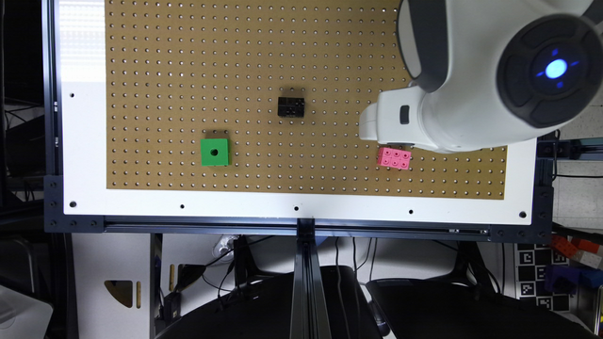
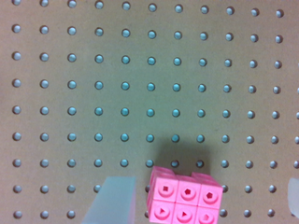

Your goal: Pick up pink block.

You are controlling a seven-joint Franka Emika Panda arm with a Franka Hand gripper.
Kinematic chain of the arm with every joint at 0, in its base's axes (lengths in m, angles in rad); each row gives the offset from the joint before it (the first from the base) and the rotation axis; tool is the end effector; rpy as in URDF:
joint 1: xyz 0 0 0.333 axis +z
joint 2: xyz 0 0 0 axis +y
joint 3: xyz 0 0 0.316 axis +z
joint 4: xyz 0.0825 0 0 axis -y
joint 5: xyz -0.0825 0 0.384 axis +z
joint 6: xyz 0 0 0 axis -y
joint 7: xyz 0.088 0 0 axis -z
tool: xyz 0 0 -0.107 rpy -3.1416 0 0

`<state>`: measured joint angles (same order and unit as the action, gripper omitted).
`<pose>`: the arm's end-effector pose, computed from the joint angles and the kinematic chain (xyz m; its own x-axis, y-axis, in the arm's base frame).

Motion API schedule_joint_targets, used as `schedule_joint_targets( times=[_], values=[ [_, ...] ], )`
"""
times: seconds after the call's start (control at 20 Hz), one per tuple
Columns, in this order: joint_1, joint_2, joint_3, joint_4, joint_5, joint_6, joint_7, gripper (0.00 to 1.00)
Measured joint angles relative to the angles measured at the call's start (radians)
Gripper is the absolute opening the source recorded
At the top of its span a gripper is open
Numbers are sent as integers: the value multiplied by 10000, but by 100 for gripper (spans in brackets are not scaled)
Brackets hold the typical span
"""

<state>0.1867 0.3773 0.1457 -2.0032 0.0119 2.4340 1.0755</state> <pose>0.5790 0.1966 0.2754 0.7228 -0.6905 -0.0274 -0.6901 -0.7194 -0.0790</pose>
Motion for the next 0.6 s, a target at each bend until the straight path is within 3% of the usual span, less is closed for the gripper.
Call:
schedule_joint_targets(
  times=[0.35, 0.6],
  values=[
    [-46, 580, -12, 767, -46, 48, 0, 100],
    [-46, 862, -19, 883, -58, 113, 0, 100]
  ],
)
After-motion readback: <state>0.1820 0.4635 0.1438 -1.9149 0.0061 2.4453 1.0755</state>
